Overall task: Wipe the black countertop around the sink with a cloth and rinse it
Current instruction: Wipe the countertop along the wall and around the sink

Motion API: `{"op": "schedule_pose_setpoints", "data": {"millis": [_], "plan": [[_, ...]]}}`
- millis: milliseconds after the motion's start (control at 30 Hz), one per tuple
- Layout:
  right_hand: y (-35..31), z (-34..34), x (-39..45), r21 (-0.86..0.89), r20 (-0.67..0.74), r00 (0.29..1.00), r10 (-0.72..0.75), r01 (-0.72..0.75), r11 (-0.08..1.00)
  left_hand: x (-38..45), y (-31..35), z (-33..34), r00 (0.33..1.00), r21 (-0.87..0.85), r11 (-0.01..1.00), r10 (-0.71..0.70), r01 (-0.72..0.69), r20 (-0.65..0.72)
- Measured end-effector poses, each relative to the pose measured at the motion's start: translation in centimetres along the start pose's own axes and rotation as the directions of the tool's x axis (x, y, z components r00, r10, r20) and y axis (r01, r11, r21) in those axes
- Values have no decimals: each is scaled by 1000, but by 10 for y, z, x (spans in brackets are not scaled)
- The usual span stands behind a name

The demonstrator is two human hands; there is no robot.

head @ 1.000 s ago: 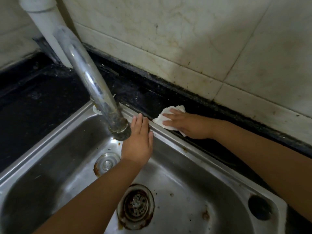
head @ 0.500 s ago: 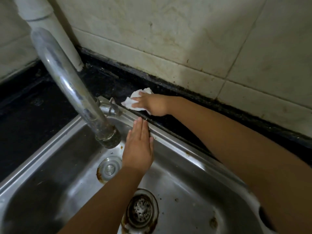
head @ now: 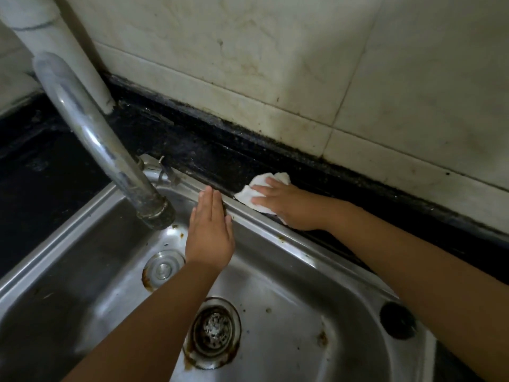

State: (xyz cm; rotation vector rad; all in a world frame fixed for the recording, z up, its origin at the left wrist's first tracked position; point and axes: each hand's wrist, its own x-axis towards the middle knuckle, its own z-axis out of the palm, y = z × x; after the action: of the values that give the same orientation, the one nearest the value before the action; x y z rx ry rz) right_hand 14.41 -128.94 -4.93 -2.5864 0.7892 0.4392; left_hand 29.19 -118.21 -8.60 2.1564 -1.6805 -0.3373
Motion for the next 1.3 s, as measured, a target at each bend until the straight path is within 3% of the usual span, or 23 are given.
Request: {"op": "schedule_pose_setpoints", "data": {"millis": [167,333,400,500,633,767,900,1033,1067,1167,1300], "plan": [[-23,-1,24,83,-121,990,74,-64,994,2,0,-6,998,96,995,-20,15,57],[-6,33,-61,192,-111,964,243,-219,957,-3,18,-16,990,155,985,-97,81,98],[4,47,-108,263,-97,927,363,-328,907,-14,36,-15,993,188,981,-60,41,98],[16,69,-171,290,-76,832,549,-508,811,-39,73,-3,981,191,976,73,-108,178],[12,109,-235,381,-112,698,707,-627,680,-72,113,15,938,177,955,180,-239,296],[-26,146,-276,458,-259,583,770,-628,629,-92,126,24,899,206,925,228,-320,374],[-72,176,-294,506,-311,503,806,-631,589,-104,125,17,879,214,912,242,-351,411],[-103,184,-299,657,-383,264,885,-596,462,-114,112,-2,860,222,897,257,-382,440],[-113,173,-298,685,-375,238,896,-580,441,-115,106,-8,861,227,895,258,-384,438],[-137,147,-278,722,-395,309,865,-478,500,-119,80,-27,871,241,896,248,-373,425],[-177,123,-226,667,-464,466,753,-376,643,-123,28,-59,890,252,915,194,-316,412]]}}
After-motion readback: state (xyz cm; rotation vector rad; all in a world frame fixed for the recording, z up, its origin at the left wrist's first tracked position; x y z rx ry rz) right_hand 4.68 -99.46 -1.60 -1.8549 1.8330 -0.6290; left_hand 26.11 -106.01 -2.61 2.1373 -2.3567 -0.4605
